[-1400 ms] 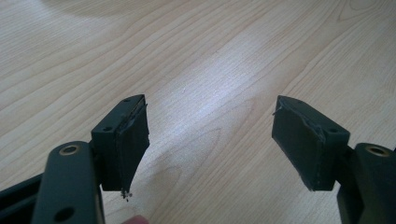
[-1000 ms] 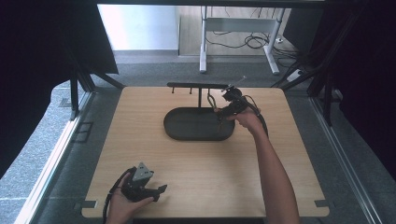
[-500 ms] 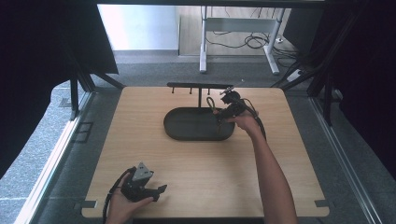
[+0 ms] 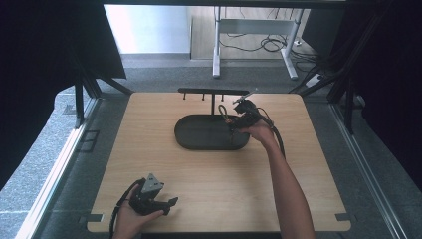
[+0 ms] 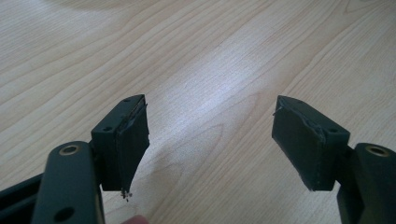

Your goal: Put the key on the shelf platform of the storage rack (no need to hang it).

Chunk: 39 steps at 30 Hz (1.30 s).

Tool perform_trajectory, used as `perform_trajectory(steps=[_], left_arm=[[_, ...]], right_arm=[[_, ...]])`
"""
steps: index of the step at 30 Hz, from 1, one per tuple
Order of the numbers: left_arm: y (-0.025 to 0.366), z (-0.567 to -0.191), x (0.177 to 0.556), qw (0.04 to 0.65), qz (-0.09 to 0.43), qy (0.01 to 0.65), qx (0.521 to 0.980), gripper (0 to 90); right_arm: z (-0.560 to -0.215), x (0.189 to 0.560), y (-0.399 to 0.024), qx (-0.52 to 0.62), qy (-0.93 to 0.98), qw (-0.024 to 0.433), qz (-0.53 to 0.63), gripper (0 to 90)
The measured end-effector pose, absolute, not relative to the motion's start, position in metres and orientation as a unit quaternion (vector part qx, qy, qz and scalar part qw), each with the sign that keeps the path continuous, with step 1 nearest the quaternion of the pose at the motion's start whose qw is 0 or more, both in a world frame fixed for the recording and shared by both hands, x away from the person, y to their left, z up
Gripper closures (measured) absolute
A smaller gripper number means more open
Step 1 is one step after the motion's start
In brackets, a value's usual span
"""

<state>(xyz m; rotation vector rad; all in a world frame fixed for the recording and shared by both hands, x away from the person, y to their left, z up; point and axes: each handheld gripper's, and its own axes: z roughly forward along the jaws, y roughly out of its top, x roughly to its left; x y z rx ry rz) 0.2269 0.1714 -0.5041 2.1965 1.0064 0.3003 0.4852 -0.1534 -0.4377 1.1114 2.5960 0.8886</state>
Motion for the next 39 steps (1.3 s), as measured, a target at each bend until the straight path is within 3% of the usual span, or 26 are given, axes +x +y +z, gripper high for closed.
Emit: perform_trajectory(steps=[8, 13, 39], left_arm=[[0.171, -0.505, 0.227, 0.344, 0.115, 0.387, 0.848, 27.8], [0.169, -0.505, 0.227, 0.343, 0.113, 0.385, 0.849, 27.8], [0.160, -0.507, 0.227, 0.335, 0.110, 0.376, 0.857, 27.8]], right_arm=[[-0.444, 0.481, -0.153, 0.364, 0.878, 0.110, 0.292, 66.0], [-0.442, 0.478, -0.156, 0.356, 0.875, 0.116, 0.306, 58.8], [-0.420, 0.438, -0.180, 0.347, 0.867, 0.104, 0.343, 59.5]])
